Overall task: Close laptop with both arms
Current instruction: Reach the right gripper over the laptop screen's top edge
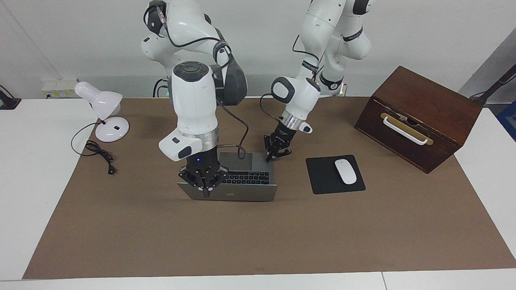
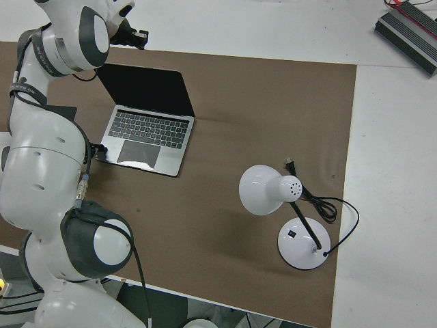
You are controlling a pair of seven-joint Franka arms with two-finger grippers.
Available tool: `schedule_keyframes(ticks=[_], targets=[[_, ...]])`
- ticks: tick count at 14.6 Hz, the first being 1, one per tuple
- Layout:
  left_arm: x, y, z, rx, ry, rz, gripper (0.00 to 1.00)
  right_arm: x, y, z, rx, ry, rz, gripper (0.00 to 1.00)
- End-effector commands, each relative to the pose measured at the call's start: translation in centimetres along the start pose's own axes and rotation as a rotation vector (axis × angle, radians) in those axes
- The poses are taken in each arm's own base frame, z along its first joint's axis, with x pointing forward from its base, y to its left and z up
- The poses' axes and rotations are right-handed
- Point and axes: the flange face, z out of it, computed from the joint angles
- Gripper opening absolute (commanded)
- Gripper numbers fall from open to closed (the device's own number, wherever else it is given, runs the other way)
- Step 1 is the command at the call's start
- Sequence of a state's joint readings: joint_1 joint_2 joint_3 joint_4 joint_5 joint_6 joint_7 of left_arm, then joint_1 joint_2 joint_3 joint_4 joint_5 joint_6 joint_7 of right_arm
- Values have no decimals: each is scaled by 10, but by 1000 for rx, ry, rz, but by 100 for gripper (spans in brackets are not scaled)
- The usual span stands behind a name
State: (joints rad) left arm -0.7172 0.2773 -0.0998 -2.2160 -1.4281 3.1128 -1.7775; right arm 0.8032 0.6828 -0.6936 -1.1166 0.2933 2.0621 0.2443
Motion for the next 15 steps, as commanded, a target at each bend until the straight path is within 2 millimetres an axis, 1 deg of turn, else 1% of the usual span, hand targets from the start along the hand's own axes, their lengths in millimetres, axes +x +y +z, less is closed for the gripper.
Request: schedule_keyframes(ticks=[1, 3, 4, 7, 13, 15], targets=[[3, -7, 10, -11, 9, -10, 0, -1, 0, 3, 8, 29, 19, 0], [3, -7, 10, -11, 9, -10, 0, 0, 1, 5, 11, 46, 17, 0], [4, -7, 10, -11, 10, -10, 0, -1, 4, 11, 9, 48, 14, 0], [5, -8, 10, -10, 12, -10, 0, -2, 5, 14, 12, 45, 16, 0], [4, -6, 8, -31, 7, -10, 0, -10, 5, 22, 87, -32, 36, 0], [4, -6, 8, -31, 7, -10, 0, -12, 7, 25, 86, -48, 38, 0]])
